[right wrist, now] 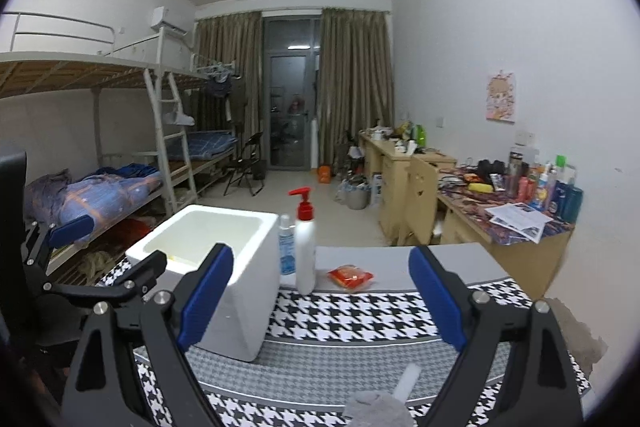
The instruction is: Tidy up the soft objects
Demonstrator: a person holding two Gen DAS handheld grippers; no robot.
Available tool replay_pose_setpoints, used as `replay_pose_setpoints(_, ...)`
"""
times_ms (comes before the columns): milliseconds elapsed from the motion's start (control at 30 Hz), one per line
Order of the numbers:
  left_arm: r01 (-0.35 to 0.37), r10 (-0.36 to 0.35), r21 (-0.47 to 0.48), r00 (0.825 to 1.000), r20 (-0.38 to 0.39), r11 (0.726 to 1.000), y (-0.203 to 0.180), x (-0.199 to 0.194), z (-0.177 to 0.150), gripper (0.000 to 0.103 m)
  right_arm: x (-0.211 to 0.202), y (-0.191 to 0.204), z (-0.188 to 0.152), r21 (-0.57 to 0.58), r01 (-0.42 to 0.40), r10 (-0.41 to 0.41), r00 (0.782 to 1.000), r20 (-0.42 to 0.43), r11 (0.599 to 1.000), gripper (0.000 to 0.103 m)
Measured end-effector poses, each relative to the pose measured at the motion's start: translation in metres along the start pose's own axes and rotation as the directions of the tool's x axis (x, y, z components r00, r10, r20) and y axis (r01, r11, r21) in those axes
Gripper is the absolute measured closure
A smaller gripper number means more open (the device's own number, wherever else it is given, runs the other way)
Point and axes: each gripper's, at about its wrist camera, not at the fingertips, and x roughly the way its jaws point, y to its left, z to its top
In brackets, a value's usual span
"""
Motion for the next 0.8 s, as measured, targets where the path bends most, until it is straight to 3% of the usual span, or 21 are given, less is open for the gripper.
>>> replay_pose_setpoints(800,0.196,-0.198,-0.065,0.980,-0.027,0.979,-0.037,-0.001,-0.011,0.001,-0.021,-0.048,-0.022,0.029,0.136,-0.135,0.990,-0.035,0.990,0.011)
